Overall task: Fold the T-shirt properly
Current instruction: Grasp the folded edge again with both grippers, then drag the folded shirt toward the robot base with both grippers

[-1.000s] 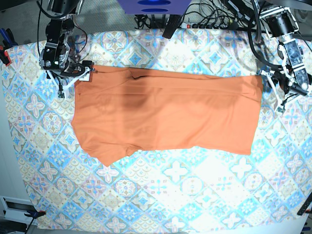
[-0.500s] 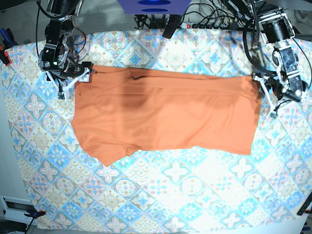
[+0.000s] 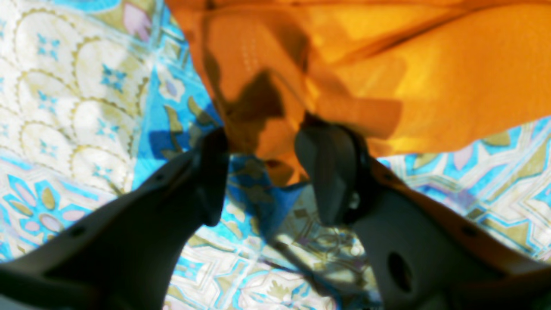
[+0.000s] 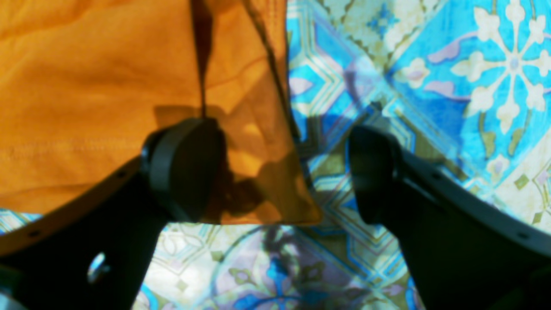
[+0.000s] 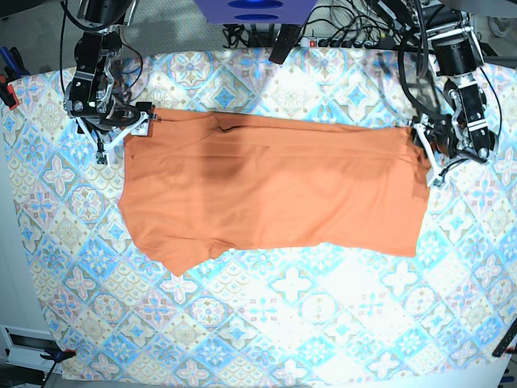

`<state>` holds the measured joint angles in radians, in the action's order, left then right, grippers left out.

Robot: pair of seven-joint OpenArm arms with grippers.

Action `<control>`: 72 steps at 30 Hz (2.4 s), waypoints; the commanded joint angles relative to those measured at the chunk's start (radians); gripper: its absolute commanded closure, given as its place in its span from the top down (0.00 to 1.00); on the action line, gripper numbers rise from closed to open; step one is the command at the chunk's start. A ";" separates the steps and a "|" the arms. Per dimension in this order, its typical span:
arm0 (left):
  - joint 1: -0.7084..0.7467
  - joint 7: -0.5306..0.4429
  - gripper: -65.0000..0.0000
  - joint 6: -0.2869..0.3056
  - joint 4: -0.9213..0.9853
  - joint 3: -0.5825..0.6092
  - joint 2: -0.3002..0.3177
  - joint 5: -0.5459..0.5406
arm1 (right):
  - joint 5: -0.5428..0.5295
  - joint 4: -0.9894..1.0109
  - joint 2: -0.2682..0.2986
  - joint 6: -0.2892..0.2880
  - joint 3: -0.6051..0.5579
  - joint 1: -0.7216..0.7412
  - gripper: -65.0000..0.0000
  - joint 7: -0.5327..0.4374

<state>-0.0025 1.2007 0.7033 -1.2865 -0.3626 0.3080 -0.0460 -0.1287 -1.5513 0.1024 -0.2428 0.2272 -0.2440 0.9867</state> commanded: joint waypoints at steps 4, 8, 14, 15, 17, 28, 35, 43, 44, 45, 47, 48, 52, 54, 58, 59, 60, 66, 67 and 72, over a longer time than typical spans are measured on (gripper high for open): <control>0.000 0.008 0.47 -0.005 -0.003 0.003 -0.028 0.010 | 0.011 -0.007 0.003 -0.003 -0.004 0.001 0.74 0.011; 0.000 -0.018 0.33 -0.005 -0.002 0.018 -0.036 0.010 | 0.013 -0.008 0.003 -0.003 -0.005 0.001 0.74 0.011; 0.000 -0.041 0.16 -0.005 0.000 0.075 -0.036 0.010 | 0.013 -0.008 0.003 -0.005 -0.007 -0.001 0.55 0.013; 0.000 -0.041 0.15 -0.005 0.000 0.073 -0.036 0.010 | 0.013 -0.008 0.004 -0.005 -0.007 -0.001 0.49 0.013; 0.000 -0.041 0.13 -0.005 0.000 0.072 -0.036 0.010 | 0.013 -0.008 0.004 -0.005 -0.007 -0.001 0.39 0.013; 0.057 -0.043 0.03 -0.005 -0.006 0.075 -0.028 -0.087 | 0.018 -0.008 0.004 -0.005 -0.007 -0.001 0.06 0.067; 0.137 -0.083 0.03 -0.005 -0.008 0.073 0.007 -0.202 | 0.018 -0.038 0.004 -0.005 -0.007 -0.038 0.05 0.114; 0.287 -0.091 0.03 -0.005 -0.221 0.070 0.043 -0.302 | 0.018 -0.186 0.004 -0.003 -0.007 -0.145 0.05 0.122; 0.301 -0.089 0.03 -0.005 -0.252 0.070 0.043 -0.305 | 0.018 -0.193 0.004 -0.003 -0.007 -0.154 0.05 0.123; 0.319 -0.089 0.03 -0.005 -0.278 0.070 0.043 -0.305 | 0.018 -0.194 0.004 -0.003 -0.007 -0.163 0.05 0.123; 0.352 -0.089 0.03 -0.005 -0.292 0.070 0.041 -0.305 | 0.018 -0.194 0.004 -0.003 -0.007 -0.168 0.05 0.142; 0.362 -0.089 0.03 -0.005 -0.292 0.070 0.041 -0.302 | 0.018 -0.194 0.004 -0.003 -0.005 -0.173 0.05 0.154; 0.416 -0.097 0.03 -0.005 -0.290 0.038 0.041 -0.306 | 0.018 -0.197 0.009 -0.003 -0.005 -0.191 0.05 0.171; 0.431 -0.097 0.03 -0.005 -0.290 -0.008 0.041 -0.305 | 0.018 -0.197 0.009 -0.003 -0.005 -0.205 0.05 0.173; 0.454 -0.097 0.04 -0.005 -0.290 -0.051 0.066 -0.302 | 0.018 -0.199 0.009 -0.003 0.004 -0.240 0.05 0.166; 0.459 -0.097 0.04 -0.005 -0.290 -0.052 0.079 -0.305 | 0.018 -0.199 0.009 -0.003 0.004 -0.248 0.05 0.165; 0.465 -0.098 0.04 -0.005 -0.290 -0.052 0.089 -0.305 | 0.019 -0.199 0.010 -0.003 0.004 -0.255 0.05 0.162; 0.460 -0.098 0.04 -0.005 -0.290 -0.054 0.092 -0.302 | 0.019 -0.199 0.010 -0.002 0.004 -0.257 0.05 0.162; 0.460 -0.098 0.04 -0.005 -0.290 -0.054 0.092 -0.302 | 0.019 -0.199 0.010 -0.002 0.004 -0.257 0.05 0.162; 0.459 -0.095 0.04 -0.005 -0.290 -0.054 0.090 -0.298 | 0.019 -0.199 0.009 0.000 0.004 -0.252 0.05 0.163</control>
<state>0.4568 1.1076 0.6998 -1.5635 -0.4091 0.3824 -0.3447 -0.1131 -1.7367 0.1032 -0.2470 0.2249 -0.4927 1.1423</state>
